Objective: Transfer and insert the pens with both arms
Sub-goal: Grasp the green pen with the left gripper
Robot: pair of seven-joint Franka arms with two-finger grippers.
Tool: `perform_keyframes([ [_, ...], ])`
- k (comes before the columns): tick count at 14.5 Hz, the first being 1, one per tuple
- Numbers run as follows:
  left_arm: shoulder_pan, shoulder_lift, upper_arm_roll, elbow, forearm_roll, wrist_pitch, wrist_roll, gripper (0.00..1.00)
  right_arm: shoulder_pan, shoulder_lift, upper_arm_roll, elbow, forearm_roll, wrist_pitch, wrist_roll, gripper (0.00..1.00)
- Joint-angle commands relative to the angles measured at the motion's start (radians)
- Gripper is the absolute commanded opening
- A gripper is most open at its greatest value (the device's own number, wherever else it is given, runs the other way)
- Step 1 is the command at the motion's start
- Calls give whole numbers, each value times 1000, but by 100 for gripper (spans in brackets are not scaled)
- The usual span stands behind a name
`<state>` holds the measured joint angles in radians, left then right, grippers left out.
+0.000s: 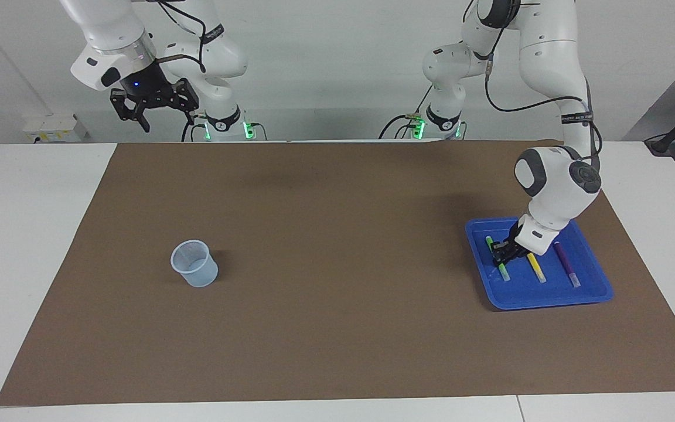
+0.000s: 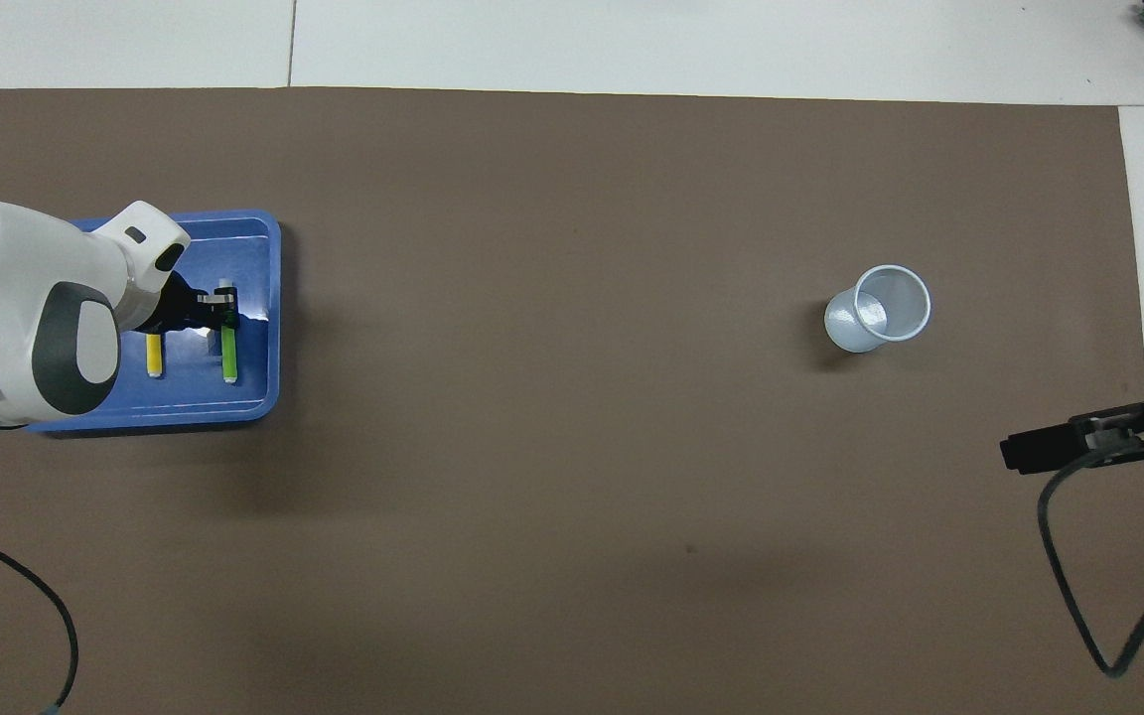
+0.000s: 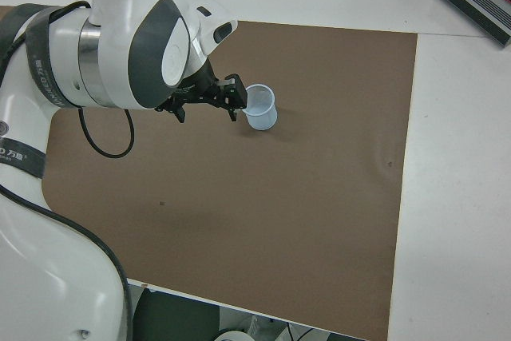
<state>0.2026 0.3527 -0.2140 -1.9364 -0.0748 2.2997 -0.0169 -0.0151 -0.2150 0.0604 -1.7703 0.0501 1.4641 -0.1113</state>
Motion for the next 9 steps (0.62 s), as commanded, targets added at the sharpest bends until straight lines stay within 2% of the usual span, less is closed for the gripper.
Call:
perform_keyframes([
  [1, 0, -4, 1, 86, 10, -133, -9, 0, -3, -24, 3, -29, 16, 22, -31, 100],
  [5, 15, -26, -5, 112, -5, -173, 0, 0, -2, -23, 3, -32, 59, 24, -28, 100],
  [9, 0, -35, -7, 203, -121, -316, -23, 0, -5, -24, 1, -57, 120, 70, -13, 100],
])
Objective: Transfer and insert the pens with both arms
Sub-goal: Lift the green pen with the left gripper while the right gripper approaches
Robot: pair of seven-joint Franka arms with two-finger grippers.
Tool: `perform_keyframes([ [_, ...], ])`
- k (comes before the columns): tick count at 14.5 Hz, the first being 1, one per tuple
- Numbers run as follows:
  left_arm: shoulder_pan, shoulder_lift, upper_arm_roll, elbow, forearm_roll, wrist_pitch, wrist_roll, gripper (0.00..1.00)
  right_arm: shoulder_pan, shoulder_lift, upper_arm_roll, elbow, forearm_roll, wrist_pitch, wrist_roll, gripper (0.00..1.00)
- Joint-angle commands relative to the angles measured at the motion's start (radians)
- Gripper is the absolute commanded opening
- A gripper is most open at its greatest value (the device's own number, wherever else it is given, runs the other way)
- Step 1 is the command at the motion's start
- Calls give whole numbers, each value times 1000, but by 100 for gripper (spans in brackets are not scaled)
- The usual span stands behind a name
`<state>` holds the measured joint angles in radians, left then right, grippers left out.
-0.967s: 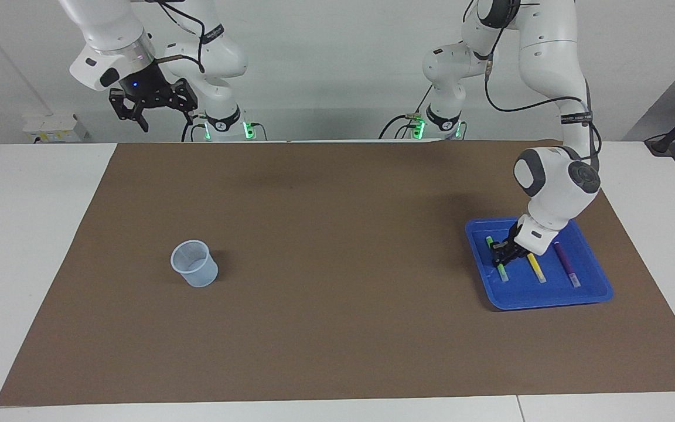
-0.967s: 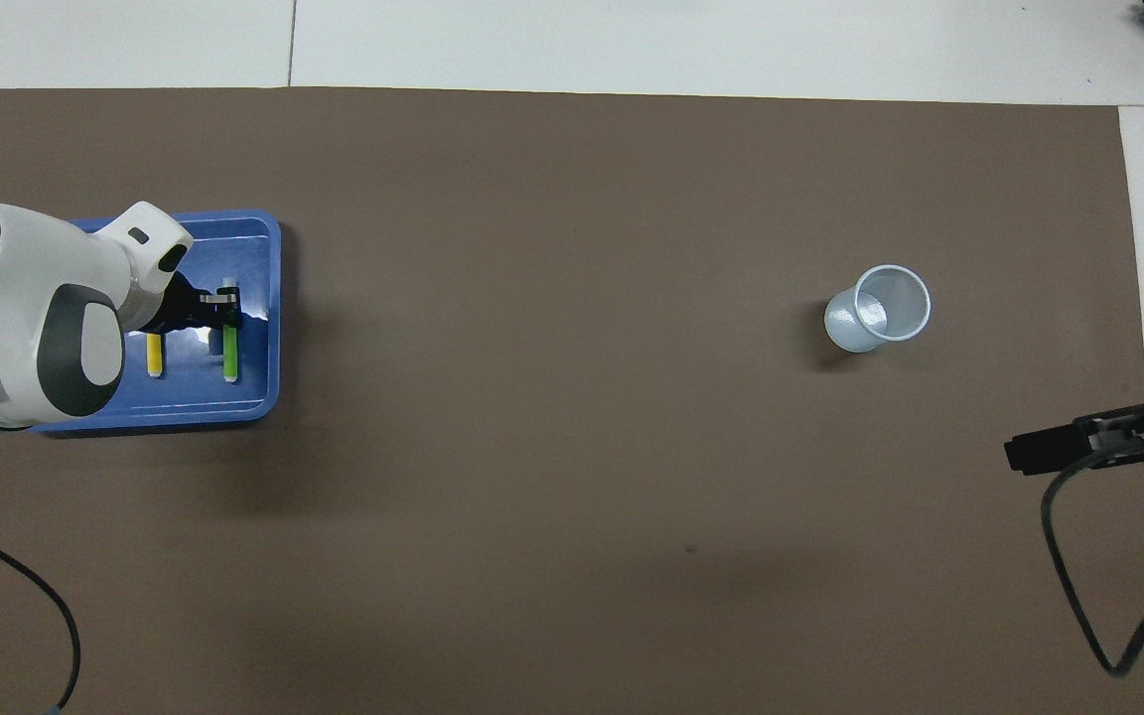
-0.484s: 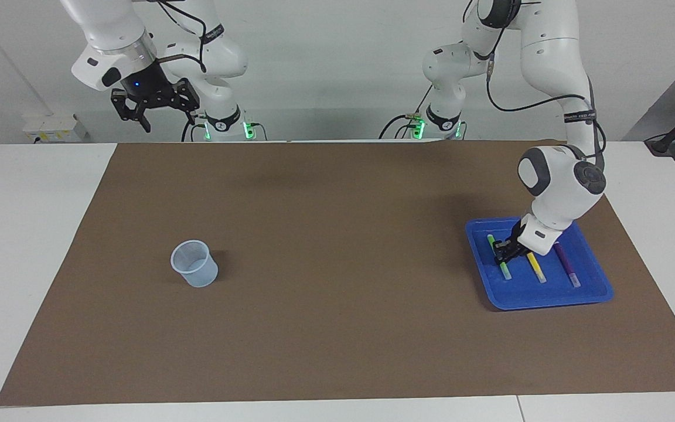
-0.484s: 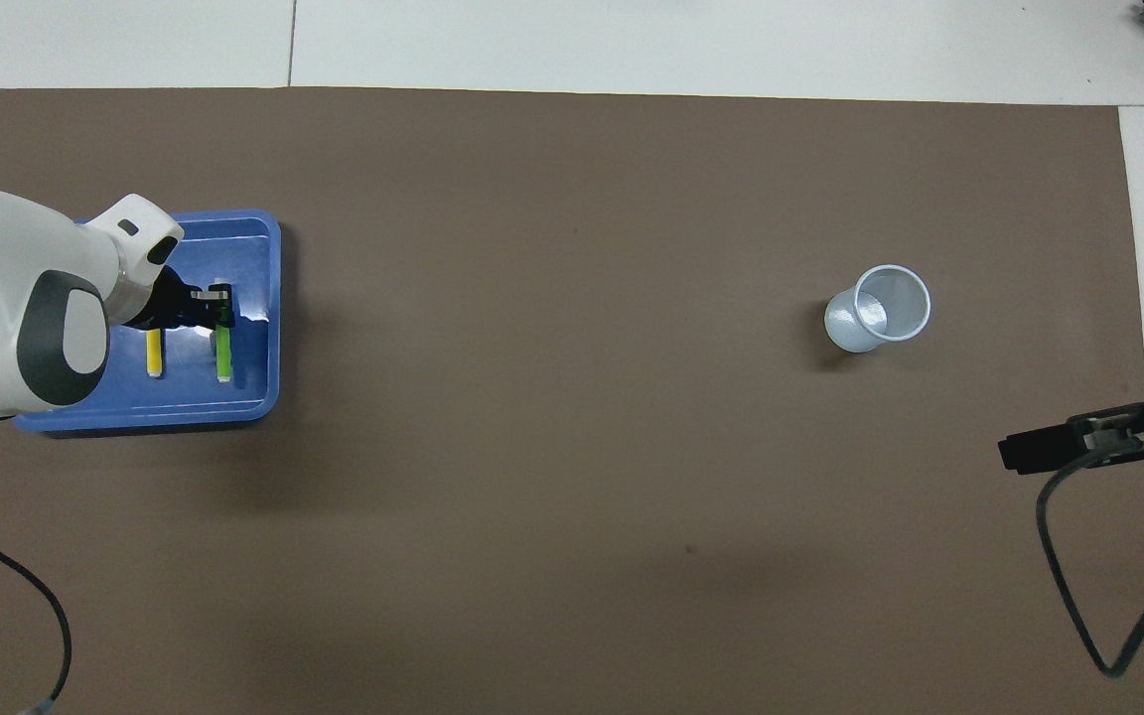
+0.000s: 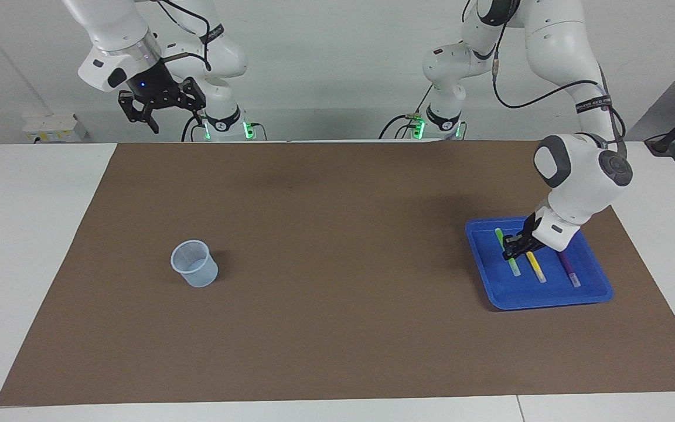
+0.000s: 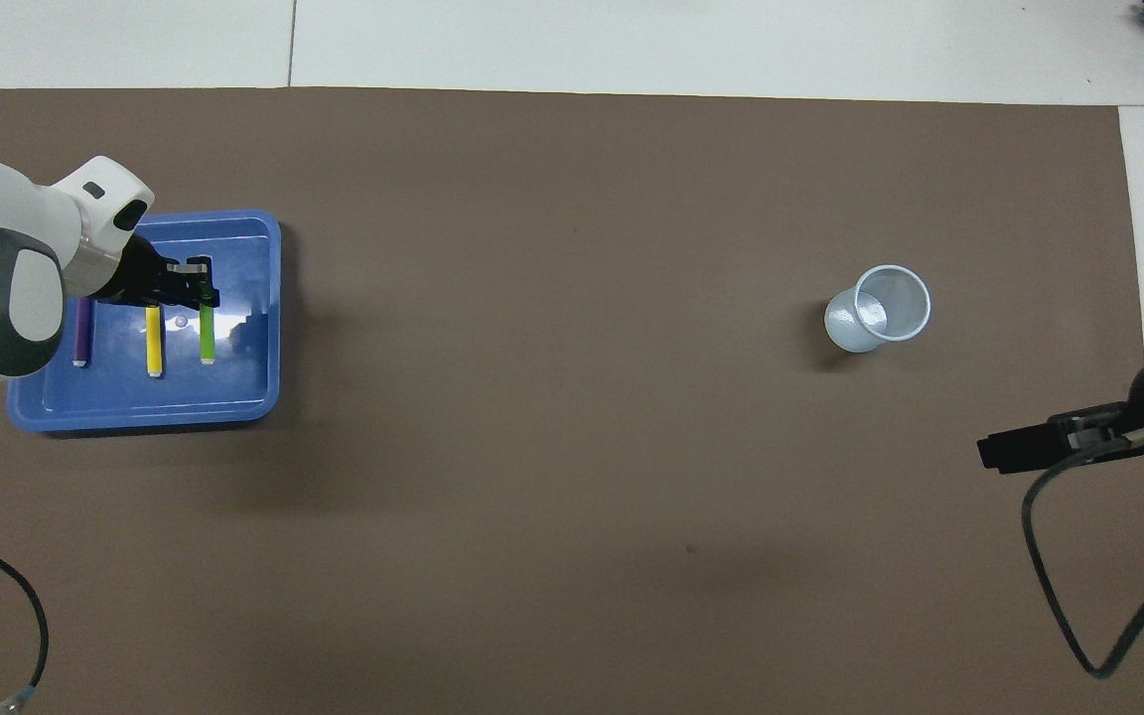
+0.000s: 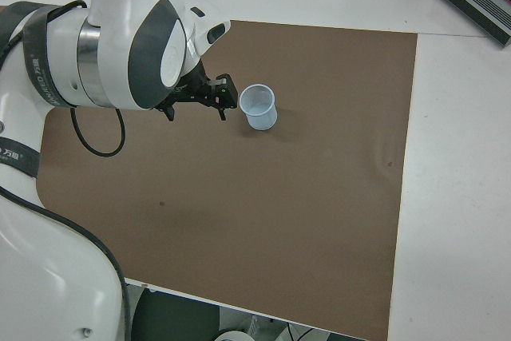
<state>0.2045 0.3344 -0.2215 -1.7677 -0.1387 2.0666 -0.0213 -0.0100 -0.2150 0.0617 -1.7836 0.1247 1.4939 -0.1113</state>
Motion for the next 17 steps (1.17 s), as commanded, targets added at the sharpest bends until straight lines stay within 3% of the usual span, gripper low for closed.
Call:
perform_keyframes([
  [1, -4, -26, 1, 36, -87, -106, -47, 0, -8, -23, 0, -46, 56, 42, -10, 100],
  [4, -34, -40, -2, 33, -143, -170, -310, 0, 5, -23, 4, -75, 117, 74, 51, 100],
  [6, -43, -46, -5, 27, -249, -194, -504, 0, 18, -21, 6, -103, 176, 110, 102, 100],
  [9, -80, -48, -13, 27, -280, -203, -618, 0, 79, -6, 6, -137, 260, 199, 226, 100],
  [12, -114, -55, -22, 25, -413, -195, -767, 0, 143, 12, 6, -184, 351, 317, 336, 100],
  [15, -143, -55, -25, 22, -441, -174, -839, 0, 191, 63, 7, -186, 423, 399, 369, 100],
  [17, -174, -54, -22, 19, -490, -122, -1018, 0, 238, 95, 7, -186, 473, 471, 369, 100],
])
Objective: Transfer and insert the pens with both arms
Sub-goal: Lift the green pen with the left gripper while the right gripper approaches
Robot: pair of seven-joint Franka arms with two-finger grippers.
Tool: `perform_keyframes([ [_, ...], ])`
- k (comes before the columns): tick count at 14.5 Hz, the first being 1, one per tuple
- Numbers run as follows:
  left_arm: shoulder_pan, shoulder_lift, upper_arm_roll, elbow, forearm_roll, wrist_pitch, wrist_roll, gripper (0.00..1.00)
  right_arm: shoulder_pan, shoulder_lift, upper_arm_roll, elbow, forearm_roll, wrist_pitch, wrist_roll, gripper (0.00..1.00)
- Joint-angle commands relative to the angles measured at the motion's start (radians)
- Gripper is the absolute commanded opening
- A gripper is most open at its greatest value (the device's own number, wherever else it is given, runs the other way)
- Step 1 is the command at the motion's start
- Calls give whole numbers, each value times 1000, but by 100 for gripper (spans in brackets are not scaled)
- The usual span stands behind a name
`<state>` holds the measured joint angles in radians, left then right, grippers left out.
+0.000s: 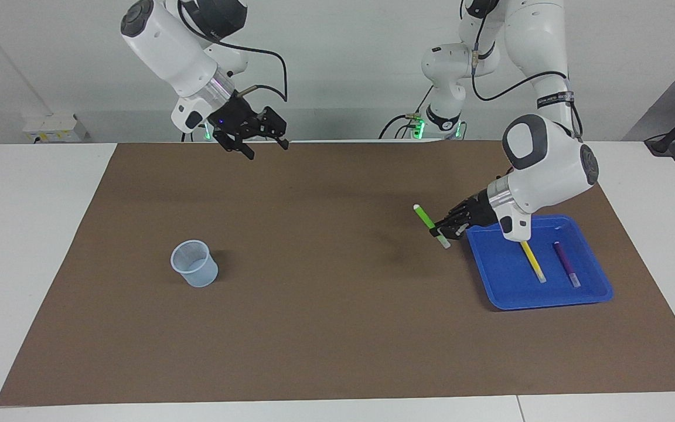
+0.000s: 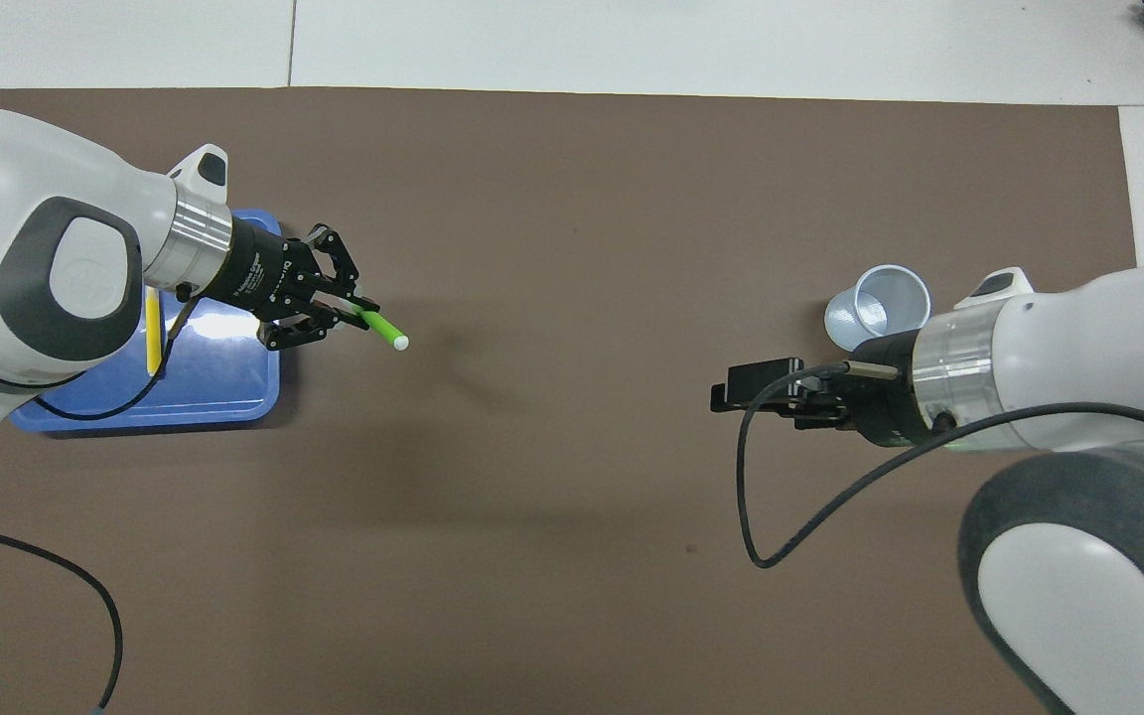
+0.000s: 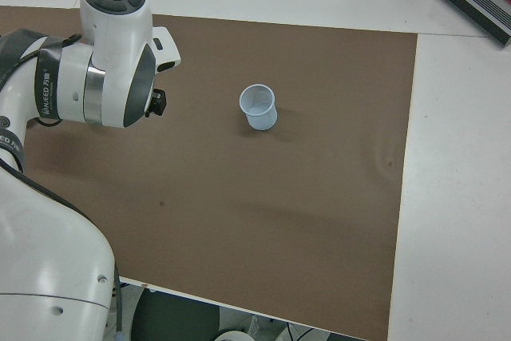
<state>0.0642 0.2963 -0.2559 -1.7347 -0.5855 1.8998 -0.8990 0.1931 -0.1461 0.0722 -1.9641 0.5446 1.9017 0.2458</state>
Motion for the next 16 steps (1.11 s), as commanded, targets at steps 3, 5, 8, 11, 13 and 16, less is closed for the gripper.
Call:
perform_keyframes([
  [3, -56, -16, 12, -29, -98, 103, -287, 0, 118, 71, -3, -7, 58, 180, 33, 100],
  [5, -67, -17, 9, -48, -131, 145, -297, 0, 166, 95, -3, -7, 58, 244, 35, 100],
  [8, -118, -23, 9, -75, -227, 194, -397, 0, 224, 154, -3, 2, 58, 367, 36, 100],
  [11, -138, -39, 9, -97, -290, 191, -439, 0, 244, 204, 0, 22, 58, 437, 38, 100],
  [13, -141, -39, 7, -97, -292, 180, -465, 0, 268, 232, 0, 39, 58, 468, 41, 97],
  [16, -161, -40, 6, -100, -295, 162, -463, 0, 267, 273, 0, 88, 58, 484, 50, 94],
])
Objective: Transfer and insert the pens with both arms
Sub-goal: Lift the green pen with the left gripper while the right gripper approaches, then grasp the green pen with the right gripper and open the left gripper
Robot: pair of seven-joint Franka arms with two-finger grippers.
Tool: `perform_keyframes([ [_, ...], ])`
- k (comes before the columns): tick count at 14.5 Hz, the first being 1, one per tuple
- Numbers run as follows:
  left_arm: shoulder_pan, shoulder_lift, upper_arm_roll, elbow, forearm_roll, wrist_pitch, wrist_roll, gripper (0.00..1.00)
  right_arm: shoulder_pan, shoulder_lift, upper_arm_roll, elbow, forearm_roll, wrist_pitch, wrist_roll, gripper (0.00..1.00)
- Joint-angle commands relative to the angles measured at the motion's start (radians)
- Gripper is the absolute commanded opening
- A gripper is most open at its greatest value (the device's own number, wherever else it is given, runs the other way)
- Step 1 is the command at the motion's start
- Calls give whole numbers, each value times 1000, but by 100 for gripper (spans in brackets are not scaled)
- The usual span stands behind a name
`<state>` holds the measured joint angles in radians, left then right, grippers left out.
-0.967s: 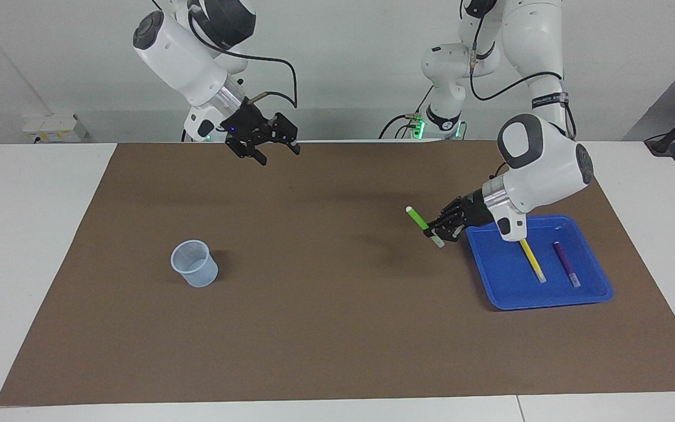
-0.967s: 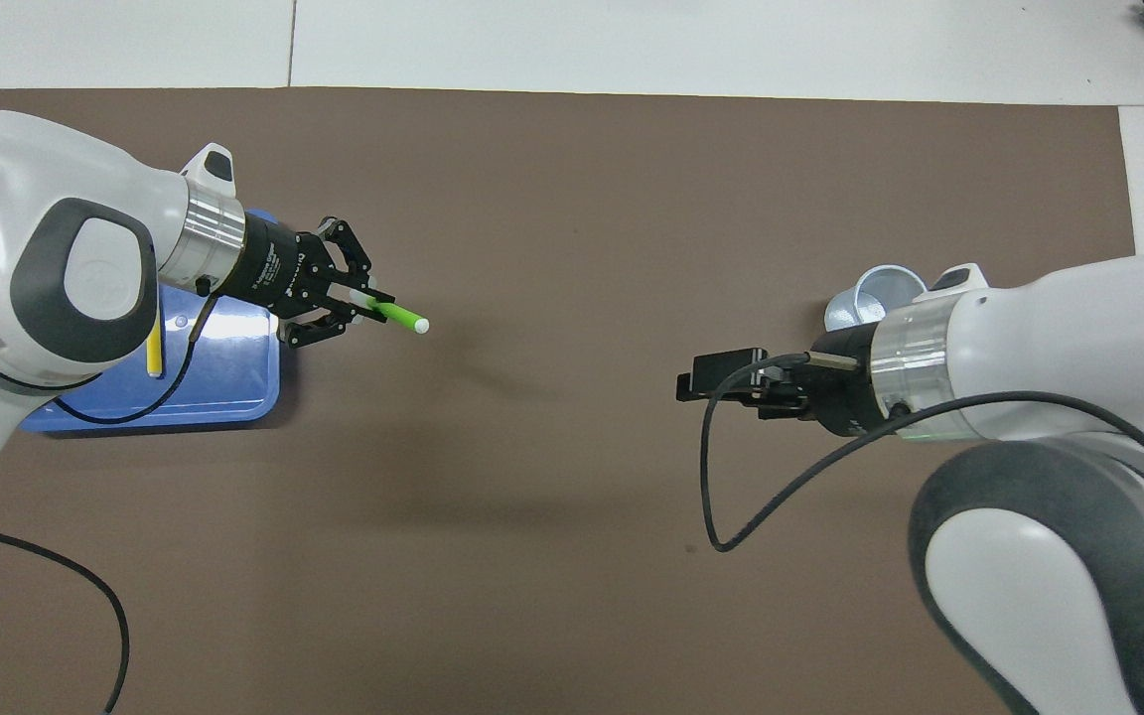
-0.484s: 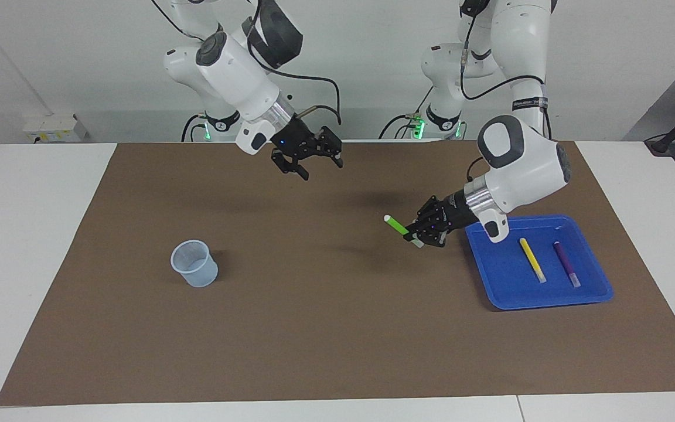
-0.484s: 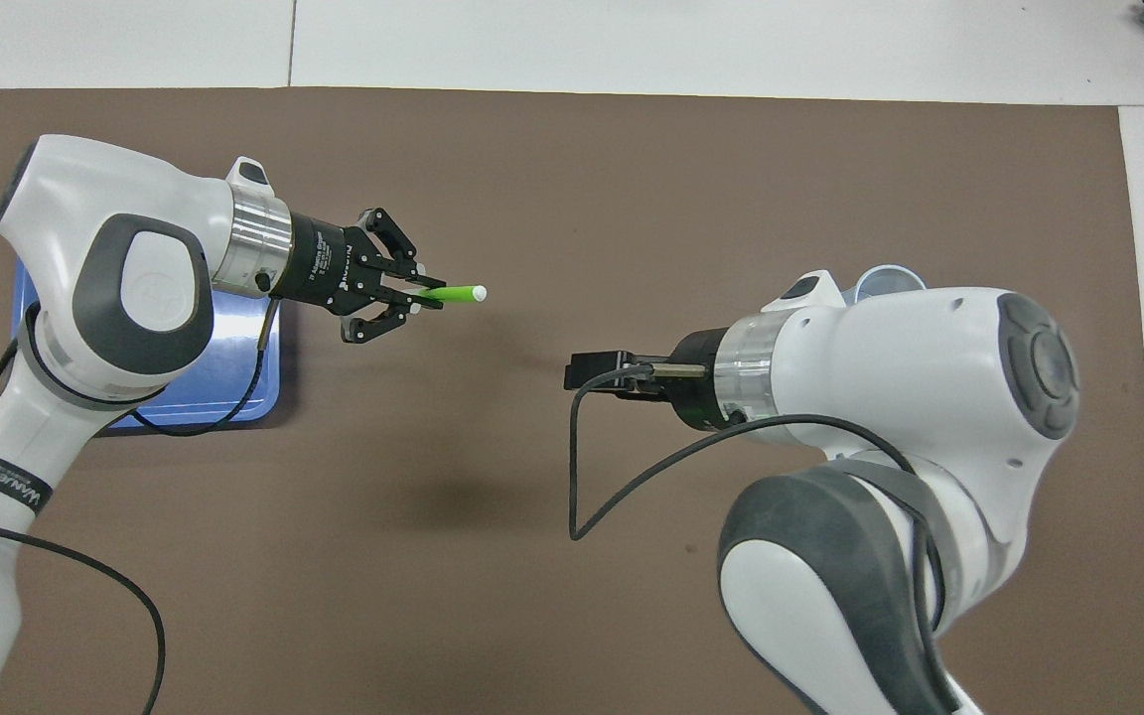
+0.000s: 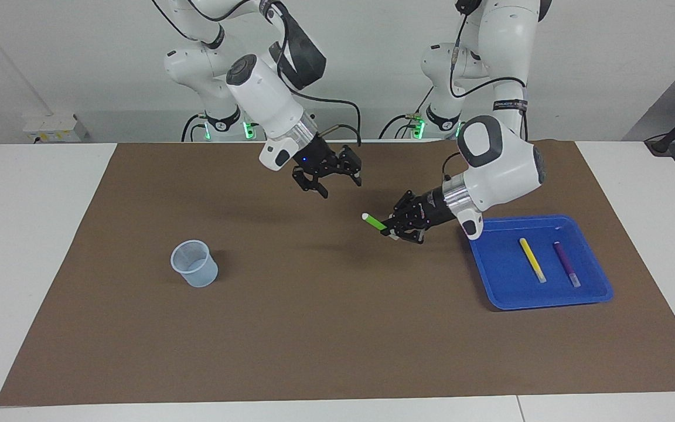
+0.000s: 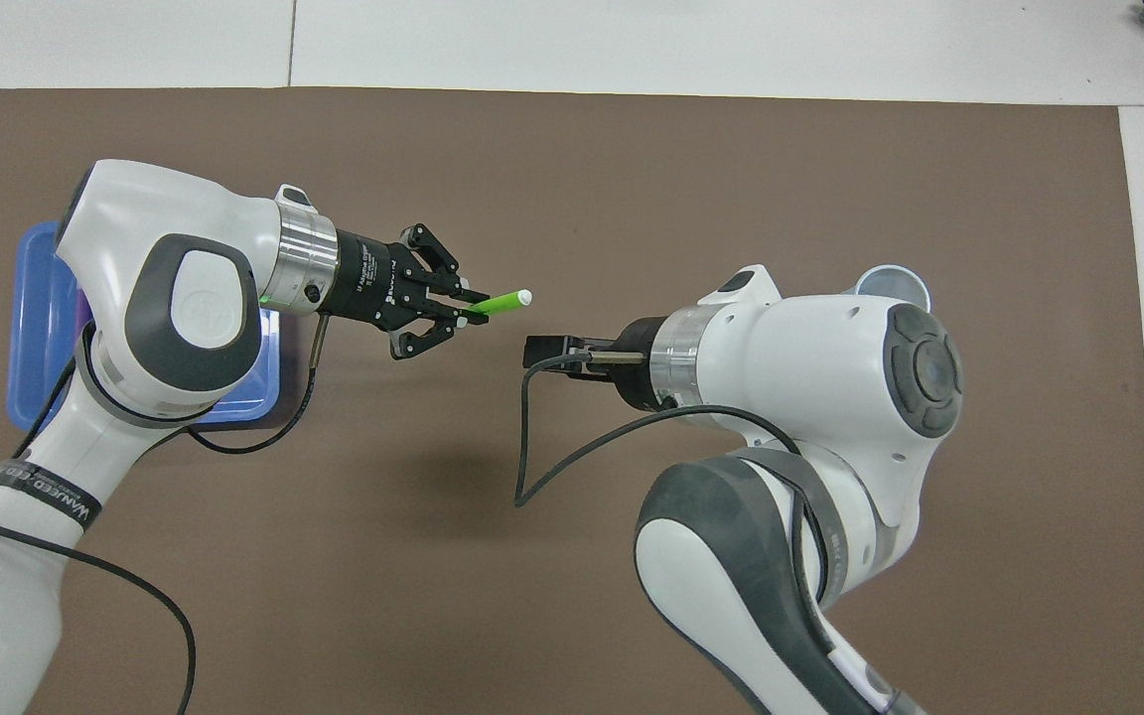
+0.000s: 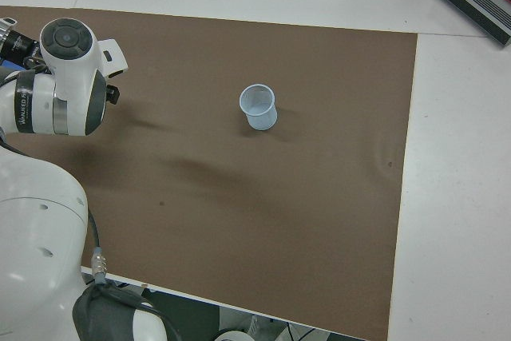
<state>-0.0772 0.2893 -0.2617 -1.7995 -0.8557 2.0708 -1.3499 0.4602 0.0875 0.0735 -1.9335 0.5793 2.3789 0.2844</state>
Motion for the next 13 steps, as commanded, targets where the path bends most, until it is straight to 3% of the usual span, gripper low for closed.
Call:
perform_keyframes([
  [1, -24, -38, 12, -34, -23, -26, -11, 0, 0, 53, -1, 74, 24, 5, 12, 93],
  [7, -44, -38, 7, -29, -23, -41, -6, 0, -11, 93, -1, 122, 21, 10, 1, 87],
  [13, -62, -38, 7, -24, -23, -34, -6, 0, -11, 110, -1, 128, 7, 14, -10, 64],
])
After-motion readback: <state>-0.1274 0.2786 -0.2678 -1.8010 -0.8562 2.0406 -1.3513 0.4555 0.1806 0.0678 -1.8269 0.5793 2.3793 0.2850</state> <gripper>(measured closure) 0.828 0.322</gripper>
